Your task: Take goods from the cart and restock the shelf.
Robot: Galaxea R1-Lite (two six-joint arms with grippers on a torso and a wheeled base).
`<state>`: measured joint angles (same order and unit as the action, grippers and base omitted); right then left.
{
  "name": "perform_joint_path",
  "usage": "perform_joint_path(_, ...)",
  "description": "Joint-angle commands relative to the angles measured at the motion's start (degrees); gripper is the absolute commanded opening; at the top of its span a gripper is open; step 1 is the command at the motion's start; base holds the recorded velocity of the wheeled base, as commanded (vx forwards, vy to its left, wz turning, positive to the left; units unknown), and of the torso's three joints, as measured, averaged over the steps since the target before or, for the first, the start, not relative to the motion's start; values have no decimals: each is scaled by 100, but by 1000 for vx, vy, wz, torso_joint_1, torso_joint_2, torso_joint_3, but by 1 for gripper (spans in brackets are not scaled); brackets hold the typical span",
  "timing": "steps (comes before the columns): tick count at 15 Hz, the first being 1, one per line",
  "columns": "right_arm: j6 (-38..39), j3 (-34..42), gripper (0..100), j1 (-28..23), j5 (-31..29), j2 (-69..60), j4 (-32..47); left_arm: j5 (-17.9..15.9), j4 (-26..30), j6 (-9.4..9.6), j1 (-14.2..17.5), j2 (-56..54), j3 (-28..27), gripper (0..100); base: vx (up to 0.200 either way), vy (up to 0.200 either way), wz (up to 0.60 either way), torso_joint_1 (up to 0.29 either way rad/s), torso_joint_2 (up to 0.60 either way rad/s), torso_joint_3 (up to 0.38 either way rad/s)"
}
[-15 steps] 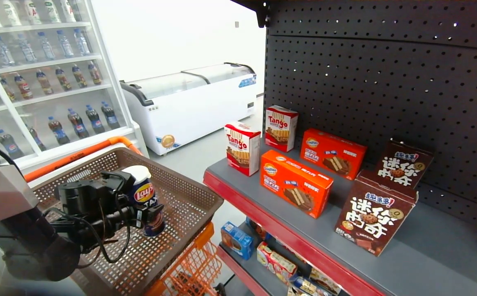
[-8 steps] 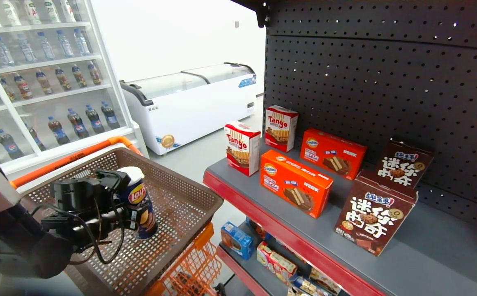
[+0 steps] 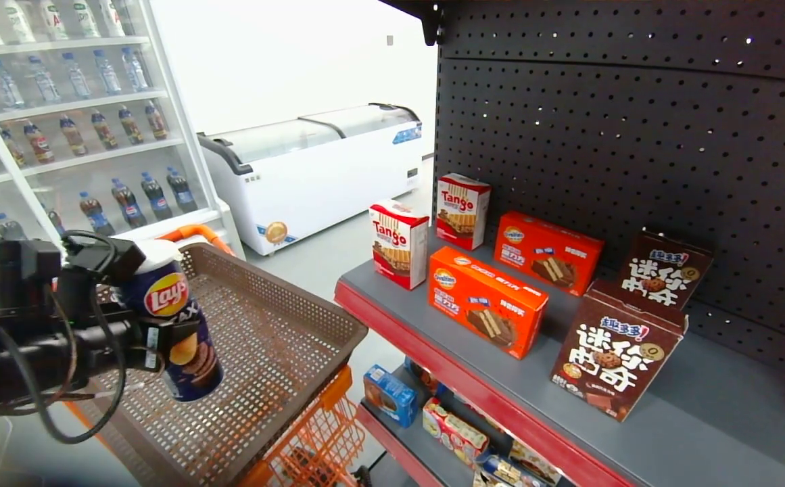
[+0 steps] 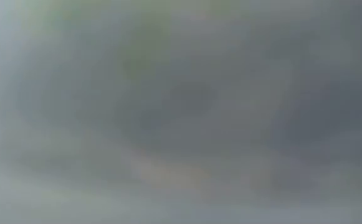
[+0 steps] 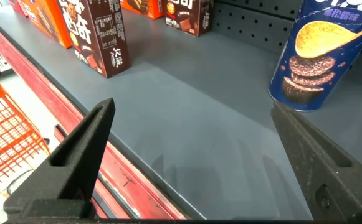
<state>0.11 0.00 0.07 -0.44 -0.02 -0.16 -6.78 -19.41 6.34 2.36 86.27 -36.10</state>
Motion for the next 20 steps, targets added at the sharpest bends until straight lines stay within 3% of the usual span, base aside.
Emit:
perform_joint_path(1, -2, 0, 100, 1, 0, 2, -2, -87, 1616, -54, -17, -2361, 226, 0, 0, 0, 0, 0, 0, 0)
perform_joint_path(2, -2, 0, 100, 1, 0, 2, -2, -166, 1870, -54, -26, -2835, 393, 0, 0, 0, 0, 0, 0, 0)
perform_joint_path(6, -2, 0, 100, 1, 0, 2, -2, -236, 2020, -1, -113, -4619, 1281, 0, 0, 0, 0, 0, 0, 0)
perform_joint_path(8, -2, 0, 100, 1, 0, 2, -2, -245, 2292, -19, -122, -5103, 1430, 0, 0, 0, 0, 0, 0, 0)
perform_joint_path(12, -2, 0, 100, 1, 0, 2, -2, -263, 2152, -45, -307, -5428, 1729, 0, 0, 0, 0, 0, 0, 0)
perform_joint_path(17, -20, 0, 100, 1, 26, 2, 7, -271, 1835, -194, -447, -5419, 1676, 0, 0, 0, 0, 0, 0, 0)
perform_joint_path(20, -11, 0, 100, 1, 26, 2, -2, -623, 1897, -194, -904, -5428, 1694, 0, 0, 0, 0, 0, 0, 0)
